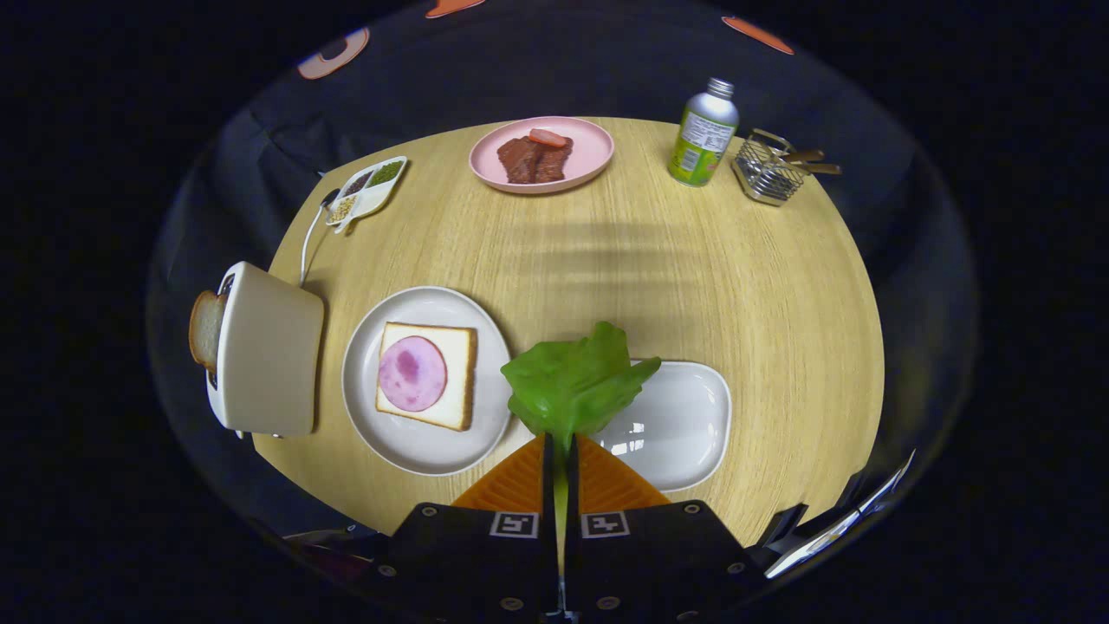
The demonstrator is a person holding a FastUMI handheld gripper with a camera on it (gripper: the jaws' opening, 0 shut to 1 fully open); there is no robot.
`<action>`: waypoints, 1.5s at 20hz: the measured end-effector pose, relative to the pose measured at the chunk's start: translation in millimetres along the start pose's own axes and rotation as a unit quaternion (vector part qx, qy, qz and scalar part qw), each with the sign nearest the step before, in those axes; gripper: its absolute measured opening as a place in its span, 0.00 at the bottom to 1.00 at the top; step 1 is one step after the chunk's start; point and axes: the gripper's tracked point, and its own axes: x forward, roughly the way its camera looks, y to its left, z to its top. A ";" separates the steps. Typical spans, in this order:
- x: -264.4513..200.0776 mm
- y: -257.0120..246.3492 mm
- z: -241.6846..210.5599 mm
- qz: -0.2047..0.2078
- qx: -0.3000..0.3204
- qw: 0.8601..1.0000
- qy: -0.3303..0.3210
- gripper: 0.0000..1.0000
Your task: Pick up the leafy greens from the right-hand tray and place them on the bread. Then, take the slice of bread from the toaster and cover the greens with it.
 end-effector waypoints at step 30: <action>64.8 127.4 19.6 0.014 -0.086 0.996 0.037 0.37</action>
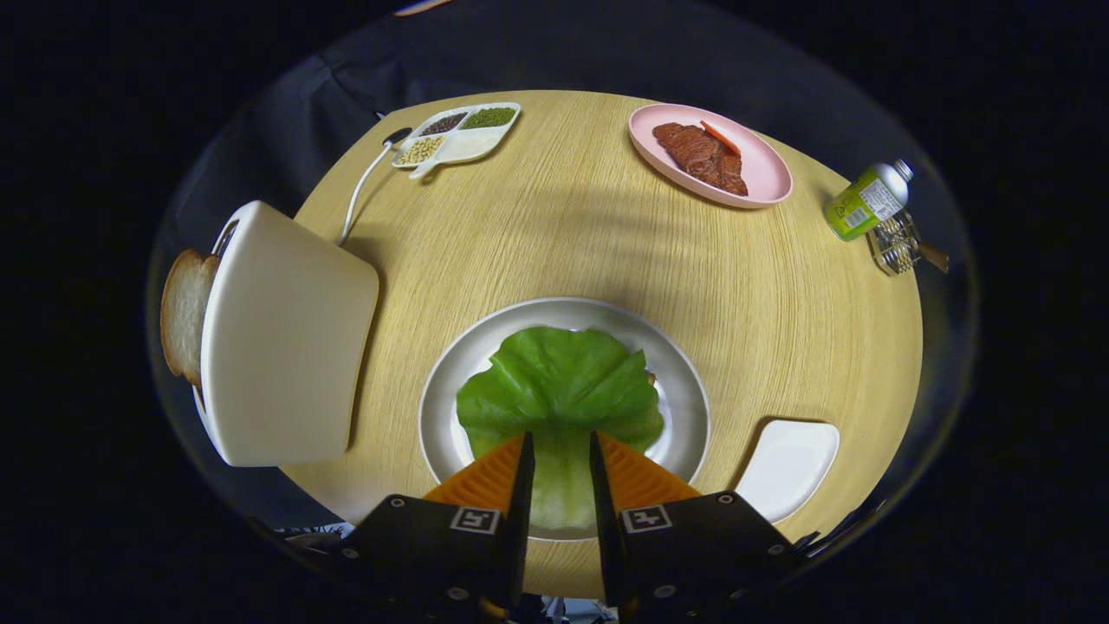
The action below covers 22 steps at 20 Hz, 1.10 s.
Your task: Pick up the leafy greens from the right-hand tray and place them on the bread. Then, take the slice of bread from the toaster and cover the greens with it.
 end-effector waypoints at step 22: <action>-118.0 90.9 45.1 0.009 0.015 0.997 -0.080 0.99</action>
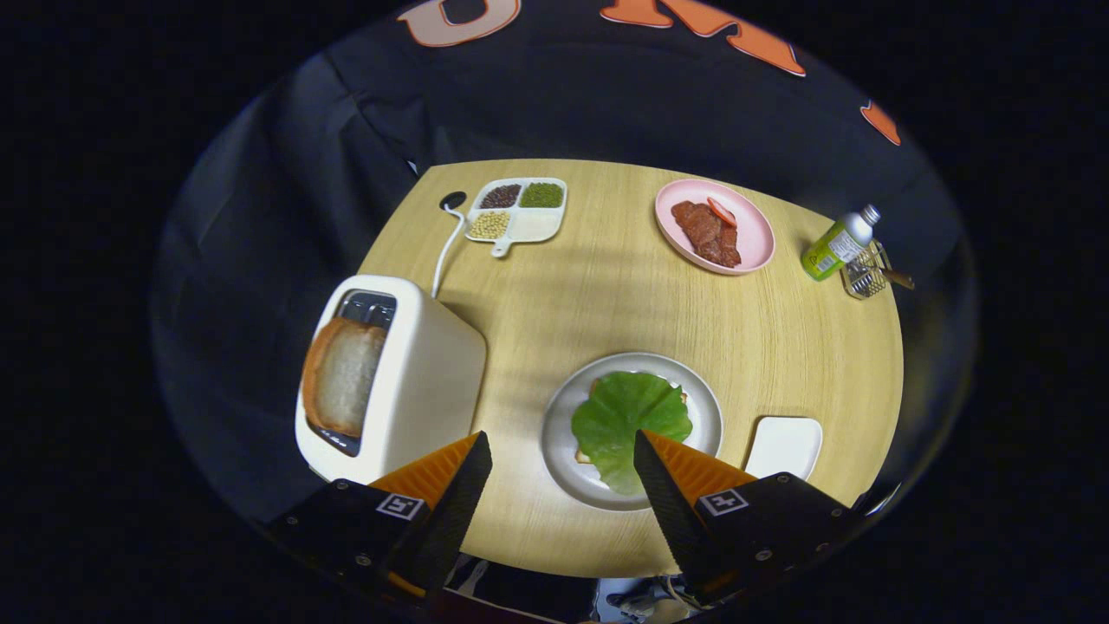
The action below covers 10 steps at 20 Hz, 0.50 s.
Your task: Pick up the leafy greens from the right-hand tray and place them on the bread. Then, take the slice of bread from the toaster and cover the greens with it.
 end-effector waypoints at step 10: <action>-33.7 107.2 46.4 0.048 -0.035 0.998 -0.032 0.99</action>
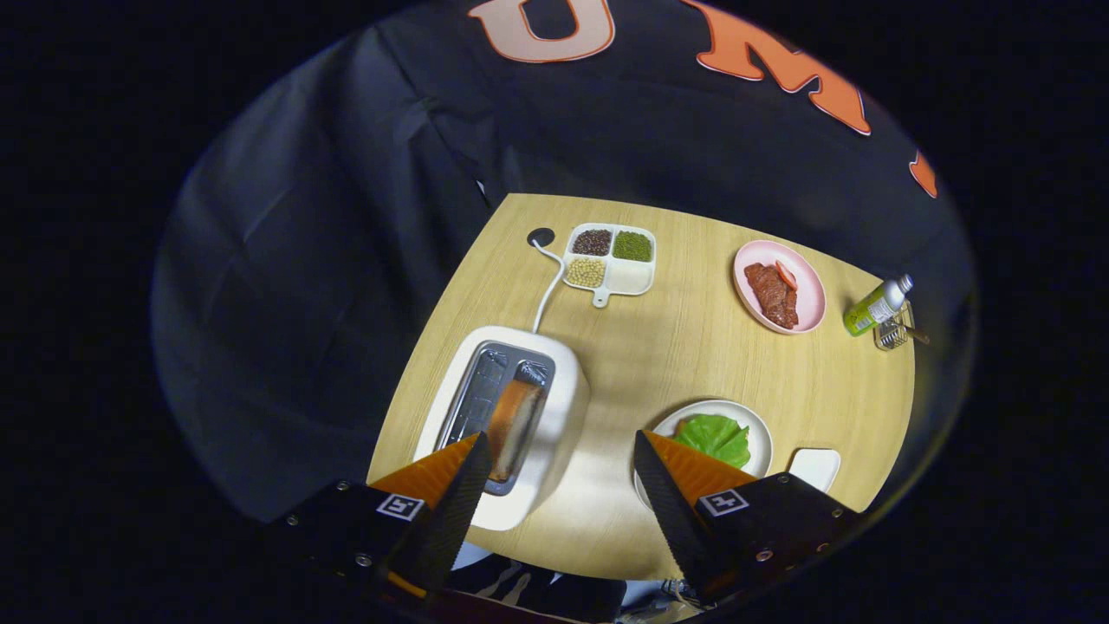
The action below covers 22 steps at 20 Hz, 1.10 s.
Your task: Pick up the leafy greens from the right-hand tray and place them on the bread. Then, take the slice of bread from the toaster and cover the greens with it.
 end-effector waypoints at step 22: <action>50.7 29.7 -8.2 -0.006 0.052 0.998 0.040 0.10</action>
